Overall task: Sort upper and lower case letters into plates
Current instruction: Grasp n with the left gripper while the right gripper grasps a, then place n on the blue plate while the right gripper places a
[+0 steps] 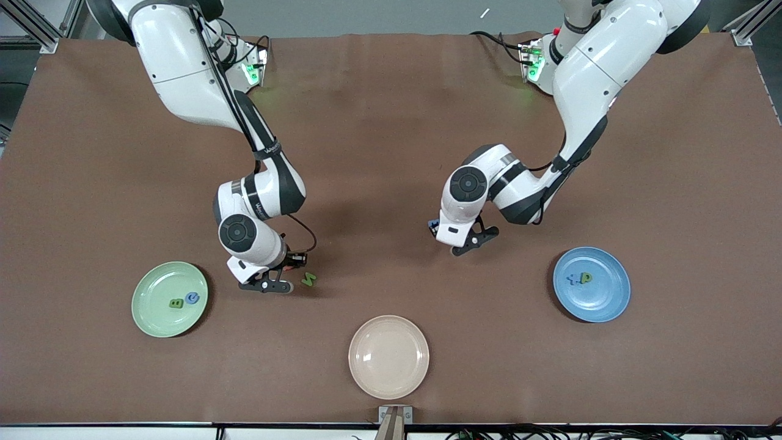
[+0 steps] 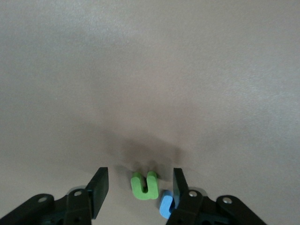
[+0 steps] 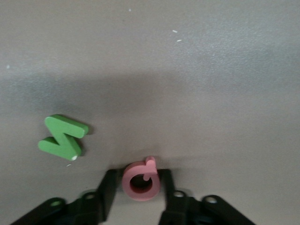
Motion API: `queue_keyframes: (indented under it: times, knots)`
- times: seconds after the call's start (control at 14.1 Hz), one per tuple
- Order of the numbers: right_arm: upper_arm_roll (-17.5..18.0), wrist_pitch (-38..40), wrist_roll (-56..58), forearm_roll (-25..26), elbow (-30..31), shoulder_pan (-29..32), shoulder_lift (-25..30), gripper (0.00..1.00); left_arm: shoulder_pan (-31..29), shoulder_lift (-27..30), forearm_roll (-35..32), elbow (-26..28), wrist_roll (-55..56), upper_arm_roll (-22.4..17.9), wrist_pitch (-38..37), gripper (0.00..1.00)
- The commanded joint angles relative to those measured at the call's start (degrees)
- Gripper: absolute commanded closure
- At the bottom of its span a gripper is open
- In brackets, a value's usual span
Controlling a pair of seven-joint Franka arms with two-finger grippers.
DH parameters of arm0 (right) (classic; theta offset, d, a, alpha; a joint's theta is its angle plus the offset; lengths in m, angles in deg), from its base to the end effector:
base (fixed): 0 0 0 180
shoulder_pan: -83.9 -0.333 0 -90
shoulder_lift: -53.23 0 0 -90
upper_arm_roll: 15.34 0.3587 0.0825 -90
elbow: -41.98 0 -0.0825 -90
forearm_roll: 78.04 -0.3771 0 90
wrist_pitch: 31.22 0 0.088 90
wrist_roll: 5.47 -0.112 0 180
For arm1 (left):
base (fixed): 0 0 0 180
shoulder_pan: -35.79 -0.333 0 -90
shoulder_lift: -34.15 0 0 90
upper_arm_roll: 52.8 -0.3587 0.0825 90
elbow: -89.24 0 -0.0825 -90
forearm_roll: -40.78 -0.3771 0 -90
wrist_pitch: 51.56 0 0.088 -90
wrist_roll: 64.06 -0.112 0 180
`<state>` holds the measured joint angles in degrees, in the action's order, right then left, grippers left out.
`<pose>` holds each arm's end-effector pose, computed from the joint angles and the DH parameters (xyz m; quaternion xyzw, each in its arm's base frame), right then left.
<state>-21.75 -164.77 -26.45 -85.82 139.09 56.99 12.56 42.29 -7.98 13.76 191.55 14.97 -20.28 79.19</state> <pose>0.6426 0.2536 0.2117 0.9986 -0.0405 -0.0352 0.0019 0.5458 -0.3762 0.2156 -0.9716 -0.2318 0.0380 0.0269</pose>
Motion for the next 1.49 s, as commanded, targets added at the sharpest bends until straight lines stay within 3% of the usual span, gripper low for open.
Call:
queue_keyframes:
  times: [0.0,0.21,0.35,0.64,0.78,0.99,1.13,1.2,1.27,1.42]
  knots:
    - [-0.4,0.0,-0.6,-0.1,1.3,0.3,0.6,0.94,-0.2,2.0,-1.1,3.3,1.9,0.1,1.0,0.39]
    - [-1.3,1.5,1.1,1.4,0.1,0.8,1.4,0.97,-0.2,1.6,-1.1,3.4,2.1,0.2,1.1,0.41]
    - [-4.6,5.4,5.8,7.0,-4.0,1.4,1.5,0.97,-0.1,1.4,-1.1,3.5,2.1,0.2,1.7,0.44]
    - [-7.7,6.0,22.2,10.5,-8.2,7.6,1.1,0.97,0.2,0.7,-1.1,3.2,2.1,0.0,1.8,0.74]
    - [-7.7,5.5,30.8,11.6,-8.6,12.6,1.0,0.95,-0.1,0.4,-0.7,1.9,2.1,-0.1,1.9,0.99]
    - [-7.7,5.5,37.8,13.0,-8.2,17.5,0.9,0.88,-2.0,1.8,-0.1,-0.8,1.9,-0.3,0.7,1.00]
    - [-7.5,5.4,39.3,12.7,-7.2,19.4,0.5,0.75,-5.0,4.1,-1.0,-1.7,0.1,-0.2,-2.0,1.00]
    - [-7.4,4.9,39.4,12.6,-6.8,19.9,0.2,0.53,-6.8,4.9,-1.0,-2.3,-4.1,-0.2,-2.5,1.00]
    - [-7.4,4.4,39.4,12.6,-6.8,20.1,0.0,0.23,-9.0,5.7,-1.0,-2.5,-8.6,-0.2,-3.4,0.99]
    - [-7.4,4.1,39.1,12.3,-6.8,19.2,0.1,0.18,-13.2,6.8,-1.0,-4.0,-17.8,-0.2,-6.4,0.99]
